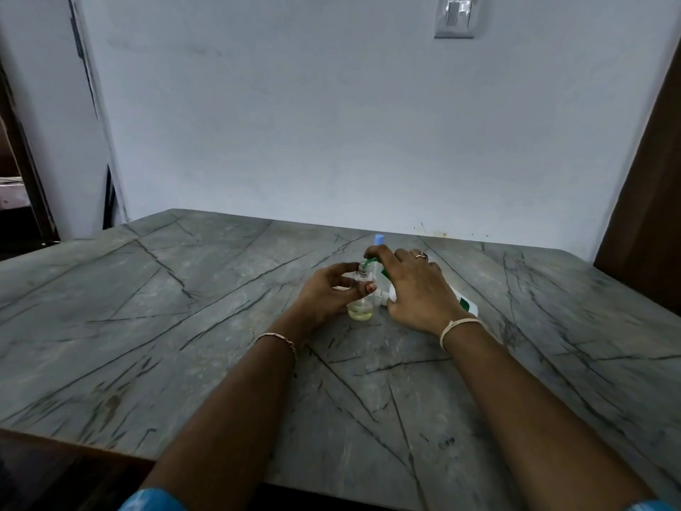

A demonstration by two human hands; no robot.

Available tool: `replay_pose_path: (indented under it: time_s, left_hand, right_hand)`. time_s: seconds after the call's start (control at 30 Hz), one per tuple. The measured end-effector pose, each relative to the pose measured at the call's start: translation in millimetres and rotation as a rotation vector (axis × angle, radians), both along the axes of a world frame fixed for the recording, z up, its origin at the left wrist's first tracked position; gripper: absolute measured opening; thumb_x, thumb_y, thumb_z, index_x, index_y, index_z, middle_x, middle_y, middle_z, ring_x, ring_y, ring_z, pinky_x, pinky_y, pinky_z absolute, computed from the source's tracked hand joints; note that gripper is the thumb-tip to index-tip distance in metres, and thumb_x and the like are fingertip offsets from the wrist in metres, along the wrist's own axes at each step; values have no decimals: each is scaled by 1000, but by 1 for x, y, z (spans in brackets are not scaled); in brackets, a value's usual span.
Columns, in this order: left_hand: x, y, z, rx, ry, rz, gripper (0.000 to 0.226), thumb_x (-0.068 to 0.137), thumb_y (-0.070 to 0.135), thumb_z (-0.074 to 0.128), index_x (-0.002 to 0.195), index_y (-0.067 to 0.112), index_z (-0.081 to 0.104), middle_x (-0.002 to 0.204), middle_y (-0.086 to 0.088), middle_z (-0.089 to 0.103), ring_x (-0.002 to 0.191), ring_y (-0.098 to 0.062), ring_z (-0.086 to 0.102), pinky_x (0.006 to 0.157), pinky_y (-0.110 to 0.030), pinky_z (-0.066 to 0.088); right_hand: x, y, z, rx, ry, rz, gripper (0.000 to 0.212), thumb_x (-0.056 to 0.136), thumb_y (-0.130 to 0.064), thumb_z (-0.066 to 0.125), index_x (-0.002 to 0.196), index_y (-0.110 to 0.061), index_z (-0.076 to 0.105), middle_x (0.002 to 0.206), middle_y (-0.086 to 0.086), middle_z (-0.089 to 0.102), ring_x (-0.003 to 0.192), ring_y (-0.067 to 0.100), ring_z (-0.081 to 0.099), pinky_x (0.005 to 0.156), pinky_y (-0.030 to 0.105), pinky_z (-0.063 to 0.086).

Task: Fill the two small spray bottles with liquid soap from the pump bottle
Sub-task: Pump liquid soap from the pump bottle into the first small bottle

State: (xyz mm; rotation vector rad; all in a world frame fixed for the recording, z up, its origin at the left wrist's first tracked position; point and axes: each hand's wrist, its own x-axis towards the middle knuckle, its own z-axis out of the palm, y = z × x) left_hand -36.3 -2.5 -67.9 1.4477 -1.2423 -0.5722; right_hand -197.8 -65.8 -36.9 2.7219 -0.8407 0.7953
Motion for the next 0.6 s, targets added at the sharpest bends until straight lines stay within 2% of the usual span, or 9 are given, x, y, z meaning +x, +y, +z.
replay_pose_path:
  time_s: [0.17,0.3,0.4,0.5,0.6]
  left_hand:
    - [0,1,0,4,9,-3,61,72,40,78,127,28,55,104,-2,70,103,-17,65,92,-46,54]
    - [0,1,1,7,21,-10,79,58,55,80,128,27,57,106,-2,71,105,-18,65,93,-47,53]
    - [-2,1,0,1,5,-6,70,65,47,78,129,25,56,109,-4,70,105,-20,65,92,-47,54]
    - [-3,3,-1,-7,6,3,77,62,50,77,131,23,55,110,-5,68,107,-21,64,91,-48,54]
    - [-3,3,1,1,1,6,74,67,48,76,133,22,53,107,-2,68,107,-20,64,91,-47,54]
  right_hand:
    - [-4,0,-2,-45,23,-4,83,75,-23,66,141,-39,18,104,4,54,103,26,50,86,42,45]
    - [-6,0,0,-9,29,8,82,75,-21,65,139,-39,18,103,3,53,102,26,50,86,41,44]
    - [-3,2,1,36,0,26,77,74,-18,67,135,-35,23,107,4,55,103,27,50,88,43,45]
    - [1,3,0,38,-12,29,75,73,-18,68,132,-33,24,108,4,55,104,27,50,88,44,45]
    - [-1,2,-2,-1,-4,17,79,74,-21,67,136,-37,22,105,3,55,103,27,51,87,43,45]
